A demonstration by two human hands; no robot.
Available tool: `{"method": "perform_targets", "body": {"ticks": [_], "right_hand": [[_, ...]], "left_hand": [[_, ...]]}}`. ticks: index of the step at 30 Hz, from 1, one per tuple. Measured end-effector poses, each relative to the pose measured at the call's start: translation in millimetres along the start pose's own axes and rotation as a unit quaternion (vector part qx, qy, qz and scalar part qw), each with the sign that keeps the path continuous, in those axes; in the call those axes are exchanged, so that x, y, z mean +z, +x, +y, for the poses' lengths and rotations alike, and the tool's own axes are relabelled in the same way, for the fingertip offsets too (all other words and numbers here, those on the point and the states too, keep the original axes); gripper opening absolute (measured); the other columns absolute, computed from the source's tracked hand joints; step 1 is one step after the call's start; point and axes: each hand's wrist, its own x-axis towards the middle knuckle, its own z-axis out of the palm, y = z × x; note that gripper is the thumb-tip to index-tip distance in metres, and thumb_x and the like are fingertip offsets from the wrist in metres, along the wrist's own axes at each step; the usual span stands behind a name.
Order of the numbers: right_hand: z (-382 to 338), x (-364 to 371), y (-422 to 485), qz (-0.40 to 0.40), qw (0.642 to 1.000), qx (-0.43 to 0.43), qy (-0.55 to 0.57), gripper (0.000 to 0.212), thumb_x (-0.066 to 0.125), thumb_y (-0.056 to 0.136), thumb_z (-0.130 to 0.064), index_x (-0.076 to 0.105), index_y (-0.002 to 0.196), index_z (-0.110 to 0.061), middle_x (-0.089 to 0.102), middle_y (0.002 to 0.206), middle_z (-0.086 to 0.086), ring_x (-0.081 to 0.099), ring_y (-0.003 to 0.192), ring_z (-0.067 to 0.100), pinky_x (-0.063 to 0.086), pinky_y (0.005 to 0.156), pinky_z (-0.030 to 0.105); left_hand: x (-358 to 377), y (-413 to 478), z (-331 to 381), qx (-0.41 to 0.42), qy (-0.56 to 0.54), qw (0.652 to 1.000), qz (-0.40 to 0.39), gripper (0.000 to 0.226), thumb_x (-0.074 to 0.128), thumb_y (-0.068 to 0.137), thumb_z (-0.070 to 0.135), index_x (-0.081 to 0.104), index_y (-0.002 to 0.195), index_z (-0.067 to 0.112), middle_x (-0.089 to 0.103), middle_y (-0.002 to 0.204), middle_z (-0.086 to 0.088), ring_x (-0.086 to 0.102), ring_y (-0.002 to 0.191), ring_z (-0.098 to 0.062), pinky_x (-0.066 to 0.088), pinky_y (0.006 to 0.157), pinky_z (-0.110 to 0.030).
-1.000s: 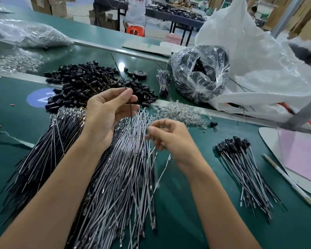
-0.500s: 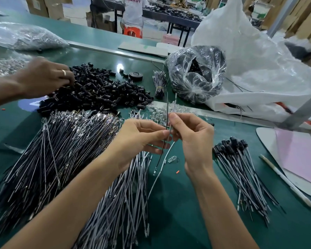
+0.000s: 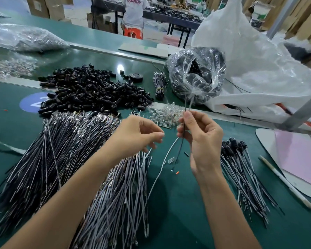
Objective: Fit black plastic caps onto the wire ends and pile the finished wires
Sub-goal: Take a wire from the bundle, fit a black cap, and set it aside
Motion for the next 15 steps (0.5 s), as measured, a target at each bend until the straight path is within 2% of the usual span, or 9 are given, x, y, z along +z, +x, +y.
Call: {"method": "perform_targets", "body": {"ticks": [1, 2, 4, 6, 8, 11, 15], "right_hand": [[-1, -4, 2, 0.011, 1.0, -0.004, 0.005, 0.008, 0.064, 0.091, -0.007, 0.068, 0.085, -0.009, 0.068, 0.068, 0.0, 0.058, 0.055, 0.012, 0.049, 0.052, 0.021], [-1, -8, 3, 0.022, 1.0, -0.01, 0.001, 0.008, 0.064, 0.091, -0.007, 0.068, 0.085, -0.009, 0.067, 0.068, 0.0, 0.058, 0.055, 0.011, 0.048, 0.051, 0.021], [1, -13, 5, 0.047, 0.998, -0.027, -0.03, 0.007, 0.065, 0.092, -0.009, 0.068, 0.086, -0.011, 0.068, 0.068, -0.001, 0.057, 0.055, 0.01, 0.047, 0.05, 0.021], [5, -15, 6, 0.07, 0.992, -0.055, -0.085, 0.008, 0.066, 0.092, -0.011, 0.068, 0.085, -0.015, 0.068, 0.069, -0.001, 0.057, 0.056, 0.01, 0.046, 0.052, 0.022], [10, -15, 6, 0.078, 0.982, -0.085, -0.15, 0.009, 0.067, 0.092, -0.013, 0.068, 0.084, -0.019, 0.068, 0.07, -0.003, 0.059, 0.057, 0.009, 0.048, 0.057, 0.027], [16, -13, 5, 0.076, 0.971, -0.099, -0.206, 0.012, 0.068, 0.091, -0.017, 0.067, 0.082, -0.025, 0.068, 0.069, -0.007, 0.06, 0.059, 0.01, 0.052, 0.061, 0.031], [19, -14, 3, 0.07, 0.966, -0.106, -0.225, 0.012, 0.069, 0.09, -0.018, 0.066, 0.082, -0.026, 0.069, 0.072, -0.005, 0.063, 0.062, 0.014, 0.053, 0.06, 0.026]], "left_hand": [[-5, 5, -2, 0.012, 0.114, 0.992, 0.044, 0.004, 0.072, 0.087, 0.018, 0.076, 0.087, 0.018, 0.075, 0.076, 0.001, 0.071, 0.071, -0.017, 0.058, 0.064, -0.028], [-10, 10, -4, 0.019, 0.23, 0.968, 0.098, 0.006, 0.071, 0.088, 0.021, 0.076, 0.088, 0.021, 0.074, 0.078, 0.002, 0.07, 0.073, -0.018, 0.057, 0.069, -0.03], [-17, 21, -6, 0.023, 0.356, 0.914, 0.195, 0.01, 0.067, 0.089, 0.018, 0.076, 0.091, 0.021, 0.073, 0.085, -0.002, 0.068, 0.08, -0.024, 0.055, 0.072, -0.032], [-19, 38, -7, 0.017, 0.401, 0.888, 0.222, 0.015, 0.063, 0.088, 0.008, 0.075, 0.092, 0.016, 0.071, 0.087, -0.009, 0.065, 0.082, -0.031, 0.051, 0.067, -0.035], [-17, 59, -9, 0.021, 0.438, 0.876, 0.2, 0.023, 0.057, 0.087, -0.003, 0.071, 0.098, 0.01, 0.069, 0.096, -0.011, 0.063, 0.089, -0.032, 0.052, 0.072, -0.04], [-15, 89, -14, 0.022, 0.465, 0.872, 0.148, 0.037, 0.05, 0.084, -0.012, 0.066, 0.11, 0.008, 0.064, 0.109, -0.012, 0.06, 0.1, -0.032, 0.052, 0.078, -0.042], [-15, 113, -15, -0.006, 0.461, 0.872, 0.165, 0.034, 0.053, 0.083, -0.013, 0.071, 0.104, 0.007, 0.066, 0.106, -0.017, 0.063, 0.094, -0.037, 0.047, 0.07, -0.039]]}}
